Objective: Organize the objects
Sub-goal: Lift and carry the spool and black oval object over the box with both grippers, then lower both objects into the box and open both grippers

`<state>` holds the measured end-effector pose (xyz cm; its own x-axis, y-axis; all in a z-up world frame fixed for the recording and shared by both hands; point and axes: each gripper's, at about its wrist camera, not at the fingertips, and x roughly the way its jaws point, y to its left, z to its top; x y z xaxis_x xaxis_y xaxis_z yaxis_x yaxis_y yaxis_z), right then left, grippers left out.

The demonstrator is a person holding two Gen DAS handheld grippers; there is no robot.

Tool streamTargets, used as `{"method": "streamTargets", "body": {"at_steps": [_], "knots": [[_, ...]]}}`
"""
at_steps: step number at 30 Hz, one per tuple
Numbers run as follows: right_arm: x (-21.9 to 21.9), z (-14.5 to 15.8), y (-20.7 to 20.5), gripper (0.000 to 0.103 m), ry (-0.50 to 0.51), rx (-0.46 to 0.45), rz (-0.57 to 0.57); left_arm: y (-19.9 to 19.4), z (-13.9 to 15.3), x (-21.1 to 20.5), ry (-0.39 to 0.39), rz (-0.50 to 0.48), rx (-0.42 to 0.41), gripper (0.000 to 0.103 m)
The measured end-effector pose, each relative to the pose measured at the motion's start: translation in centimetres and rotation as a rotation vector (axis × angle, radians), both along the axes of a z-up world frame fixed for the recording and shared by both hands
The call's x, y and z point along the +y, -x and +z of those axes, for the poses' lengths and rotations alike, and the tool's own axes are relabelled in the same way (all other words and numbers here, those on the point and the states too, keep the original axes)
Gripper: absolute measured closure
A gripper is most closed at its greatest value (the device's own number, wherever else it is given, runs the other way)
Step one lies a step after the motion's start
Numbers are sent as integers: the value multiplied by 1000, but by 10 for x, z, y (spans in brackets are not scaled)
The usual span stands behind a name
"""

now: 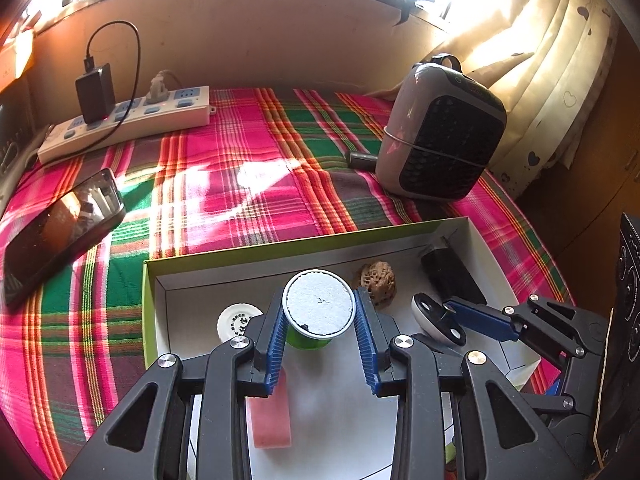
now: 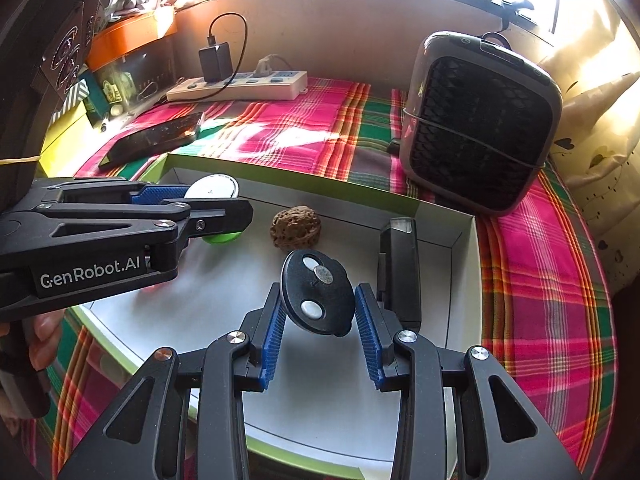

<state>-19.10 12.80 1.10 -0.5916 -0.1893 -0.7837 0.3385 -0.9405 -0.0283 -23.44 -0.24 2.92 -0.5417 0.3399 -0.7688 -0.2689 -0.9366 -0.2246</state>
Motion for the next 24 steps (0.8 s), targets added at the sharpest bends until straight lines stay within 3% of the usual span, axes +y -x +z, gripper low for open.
{"method": "streamTargets", "body": {"at_steps": [24], "knots": [[-7, -6, 5, 67, -72, 14, 17, 5, -10, 6, 36, -2, -9, 72]]}}
